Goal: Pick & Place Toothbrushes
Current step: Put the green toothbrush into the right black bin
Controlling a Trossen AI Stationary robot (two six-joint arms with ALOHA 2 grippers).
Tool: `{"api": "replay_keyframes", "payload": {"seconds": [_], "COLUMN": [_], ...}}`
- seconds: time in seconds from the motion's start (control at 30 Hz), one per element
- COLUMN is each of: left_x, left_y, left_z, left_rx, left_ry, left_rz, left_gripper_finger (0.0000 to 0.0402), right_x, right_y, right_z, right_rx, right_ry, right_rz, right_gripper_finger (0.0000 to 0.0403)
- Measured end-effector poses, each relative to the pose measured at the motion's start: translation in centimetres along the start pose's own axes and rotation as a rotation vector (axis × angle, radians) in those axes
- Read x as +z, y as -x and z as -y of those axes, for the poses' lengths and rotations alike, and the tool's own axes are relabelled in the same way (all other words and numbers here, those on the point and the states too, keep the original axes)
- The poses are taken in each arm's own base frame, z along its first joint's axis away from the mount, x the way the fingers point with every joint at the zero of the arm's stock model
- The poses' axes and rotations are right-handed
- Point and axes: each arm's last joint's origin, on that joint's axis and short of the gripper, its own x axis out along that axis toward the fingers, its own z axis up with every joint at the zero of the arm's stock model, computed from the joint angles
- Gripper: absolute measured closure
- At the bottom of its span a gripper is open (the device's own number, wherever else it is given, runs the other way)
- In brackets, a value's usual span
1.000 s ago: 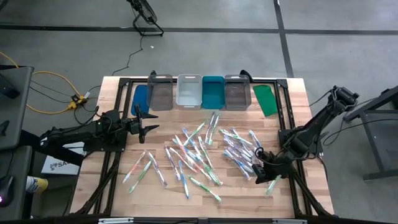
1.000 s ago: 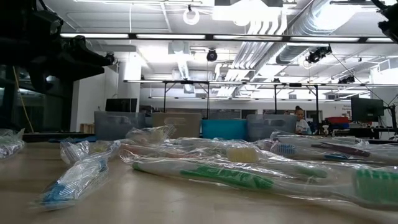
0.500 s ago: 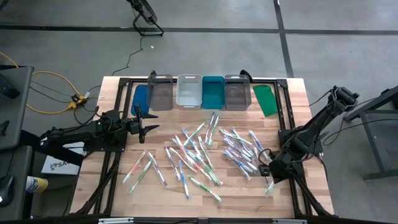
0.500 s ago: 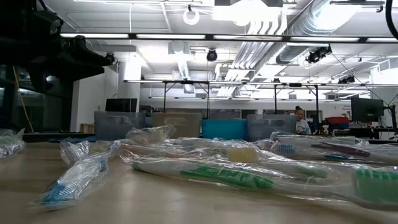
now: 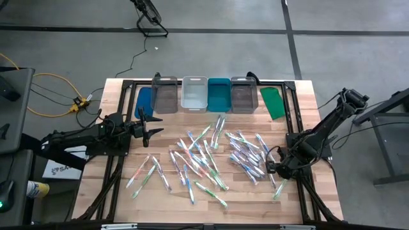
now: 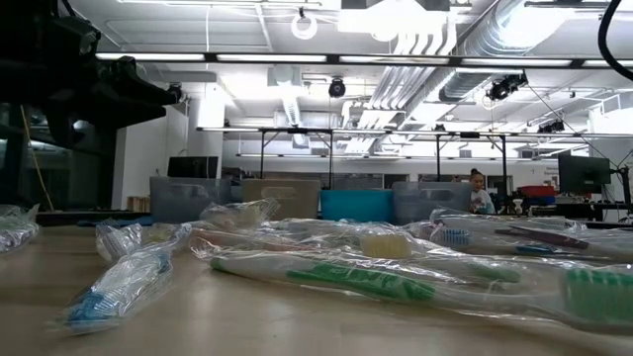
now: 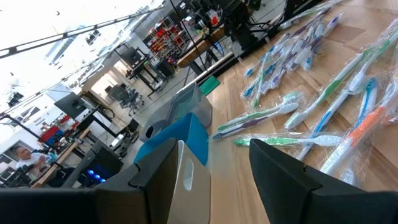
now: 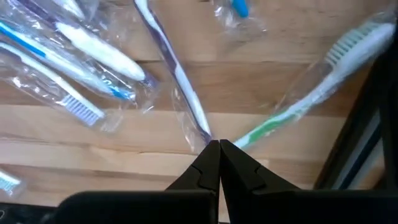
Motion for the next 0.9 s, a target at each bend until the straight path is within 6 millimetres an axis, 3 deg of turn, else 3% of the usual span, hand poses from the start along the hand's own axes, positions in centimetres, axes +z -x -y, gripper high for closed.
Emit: {"api": "replay_keyframes", "payload": {"seconds": [0.73, 0.9], "left_x": [0.0, 0.0], "left_y": [0.0, 0.0], "left_z": [0.0, 0.0], "left_rx": [0.0, 0.0], "left_ry": [0.0, 0.0], "left_rz": [0.0, 0.0], "left_gripper_finger": [0.0208, 0.0208], "right_x": [1.3, 1.3], "right_y": [0.2, 0.2], "right_z": [1.2, 1.2], "right_rx": [-0.156, -0.151], "right_ry": [-0.071, -0.061], "right_rz": [0.099, 0.103], "right_gripper_finger": [0.0399, 0.0361]}}
